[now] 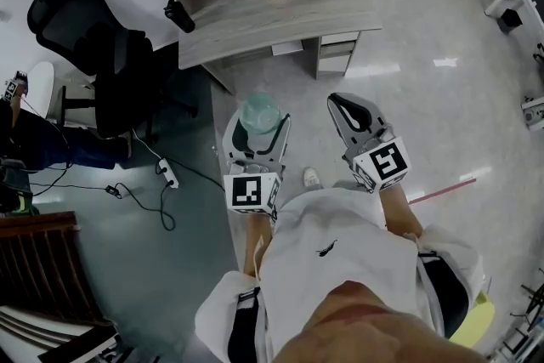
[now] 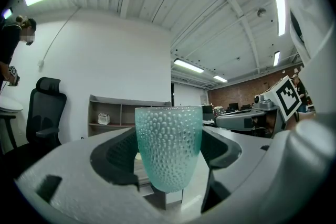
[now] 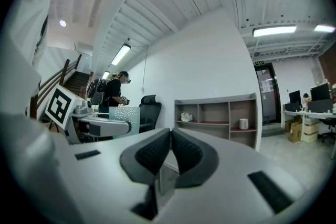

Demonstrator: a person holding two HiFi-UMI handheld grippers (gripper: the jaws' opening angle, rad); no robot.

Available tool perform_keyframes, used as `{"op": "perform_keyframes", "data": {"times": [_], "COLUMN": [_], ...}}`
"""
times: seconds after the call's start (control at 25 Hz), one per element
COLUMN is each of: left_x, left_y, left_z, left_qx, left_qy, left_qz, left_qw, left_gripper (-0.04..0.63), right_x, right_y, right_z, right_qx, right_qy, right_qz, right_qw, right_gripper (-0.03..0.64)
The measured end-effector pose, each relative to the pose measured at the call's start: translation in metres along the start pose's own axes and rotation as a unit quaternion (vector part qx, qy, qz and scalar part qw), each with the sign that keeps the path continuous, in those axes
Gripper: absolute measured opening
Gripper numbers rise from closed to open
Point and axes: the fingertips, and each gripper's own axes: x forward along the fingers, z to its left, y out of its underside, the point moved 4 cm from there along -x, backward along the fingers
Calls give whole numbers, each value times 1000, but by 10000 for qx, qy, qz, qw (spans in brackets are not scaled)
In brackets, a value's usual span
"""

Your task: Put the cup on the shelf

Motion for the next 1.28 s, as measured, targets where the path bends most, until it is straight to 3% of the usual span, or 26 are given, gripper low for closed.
{"op": "perform_keyframes", "data": {"times": [0.48, 1.28], "left_x": [28, 115], "left_y": [2, 6], "left_z": [29, 76], "left_qx": [-25, -8], "left_qy": [168, 56], "left_qz": [-20, 38], "left_qw": [9999, 10000], "left_gripper": [380, 380], "right_x": [30, 113], "right_y": [0, 1], "right_z": [-11, -74], "right_qx": [-4, 32], "right_qy": [239, 86], "right_qz": [25, 10], "right_qw": [9997, 10000], "right_gripper": [35, 35]}}
